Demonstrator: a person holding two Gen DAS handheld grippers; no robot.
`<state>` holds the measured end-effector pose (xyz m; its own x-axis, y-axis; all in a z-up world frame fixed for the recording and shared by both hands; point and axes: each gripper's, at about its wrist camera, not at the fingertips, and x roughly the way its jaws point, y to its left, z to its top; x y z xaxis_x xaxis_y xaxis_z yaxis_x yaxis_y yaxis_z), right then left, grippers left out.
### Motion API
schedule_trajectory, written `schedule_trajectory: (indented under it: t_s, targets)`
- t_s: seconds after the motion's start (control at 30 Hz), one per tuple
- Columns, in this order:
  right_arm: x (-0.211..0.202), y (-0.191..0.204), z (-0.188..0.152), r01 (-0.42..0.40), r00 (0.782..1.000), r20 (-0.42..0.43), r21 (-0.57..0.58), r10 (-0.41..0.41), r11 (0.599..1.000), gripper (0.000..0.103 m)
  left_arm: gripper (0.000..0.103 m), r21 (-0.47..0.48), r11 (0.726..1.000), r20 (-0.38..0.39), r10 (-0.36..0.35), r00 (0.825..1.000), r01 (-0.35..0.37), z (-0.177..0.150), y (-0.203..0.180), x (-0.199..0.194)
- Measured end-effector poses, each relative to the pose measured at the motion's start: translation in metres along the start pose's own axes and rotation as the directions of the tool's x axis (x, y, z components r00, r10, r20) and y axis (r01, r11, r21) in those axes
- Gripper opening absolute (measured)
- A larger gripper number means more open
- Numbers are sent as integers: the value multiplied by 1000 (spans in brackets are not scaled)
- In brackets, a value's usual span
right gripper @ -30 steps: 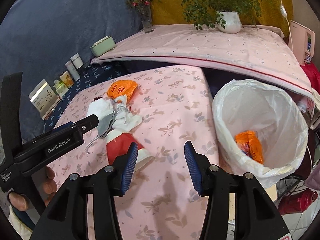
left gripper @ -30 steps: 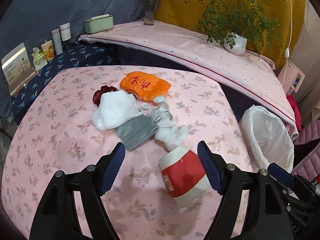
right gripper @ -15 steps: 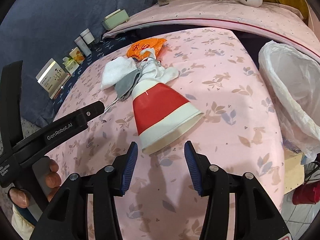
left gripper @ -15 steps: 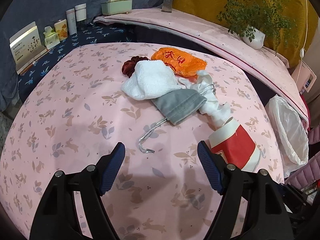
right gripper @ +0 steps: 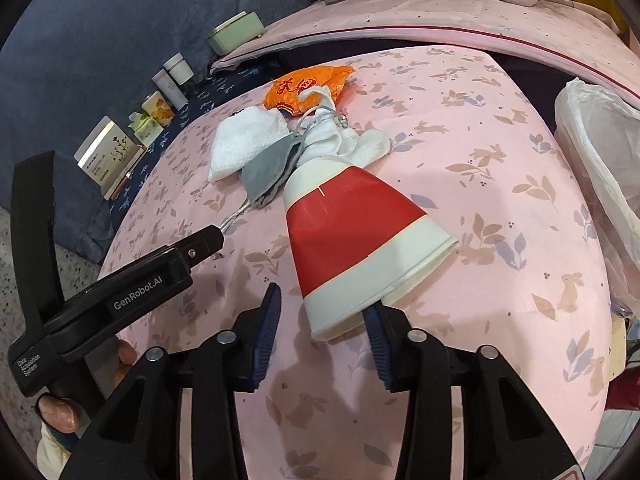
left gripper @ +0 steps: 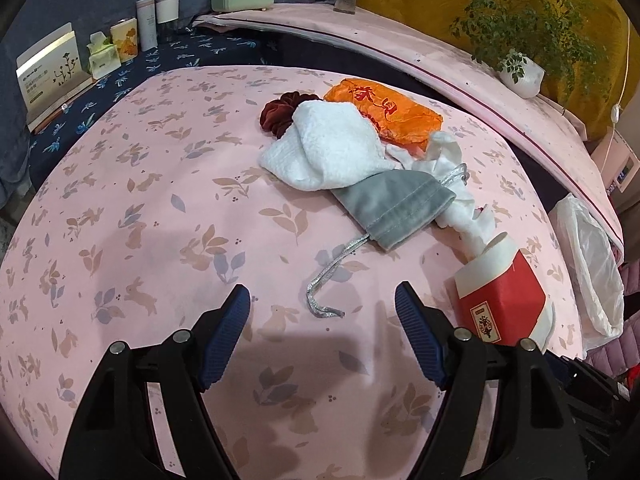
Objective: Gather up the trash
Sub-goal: 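Grasp the grey cloth with the left tool while the right tool grasps a red-and-white cup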
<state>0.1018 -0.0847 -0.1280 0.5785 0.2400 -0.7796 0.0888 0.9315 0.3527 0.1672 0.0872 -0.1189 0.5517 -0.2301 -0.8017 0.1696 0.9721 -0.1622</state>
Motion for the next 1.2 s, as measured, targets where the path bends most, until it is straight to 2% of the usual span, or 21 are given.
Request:
schedule_trajectory:
  t_s: [0.1, 0.13, 0.3, 0.53, 0.63, 0.7, 0.73, 0.8, 0.97, 1.2]
  targets:
    - [3, -4, 6, -14, 1000, 5, 26, 14, 1000, 17, 71, 11, 1000, 2, -6, 1000, 6, 5, -5, 6]
    - [3, -6, 9, -31, 1000, 5, 39, 30, 999, 8, 71, 14, 1000, 2, -13, 1000, 13, 8, -7, 8]
    - [-8, -11, 19, -39, 998, 51, 51, 37, 998, 6, 71, 5, 998, -14, -68, 998, 68, 23, -18, 23]
    - [-21, -22, 33, -29, 996, 92, 75, 22, 997, 4, 69, -17, 998, -30, -62, 998, 61, 34, -27, 46]
    - [-21, -27, 36, -26, 995, 98, 87, 17, 996, 4, 54, -16, 997, -30, -70, 997, 69, 36, -30, 49]
    - [-21, -30, 37, -24, 995, 99, 89, 15, 996, 4, 33, -10, 997, -37, -75, 996, 75, 37, -34, 50]
    - [-20, -31, 37, -23, 995, 101, 89, 13, 996, 3, 30, -7, 997, -39, -74, 996, 74, 37, -35, 50]
    - [-21, -33, 37, -24, 994, 104, 93, 14, 995, 3, 13, 2, 997, -43, -80, 996, 80, 37, -38, 50]
    - [-26, -35, 36, -22, 993, 118, 98, 10, 995, 3, 8, 12, 997, -27, -81, 996, 82, 34, -44, 41]
    - [-53, -39, 38, -30, 985, 173, 102, 12, 994, 3, 8, 32, 993, 15, -113, 993, 113, 36, -61, 9]
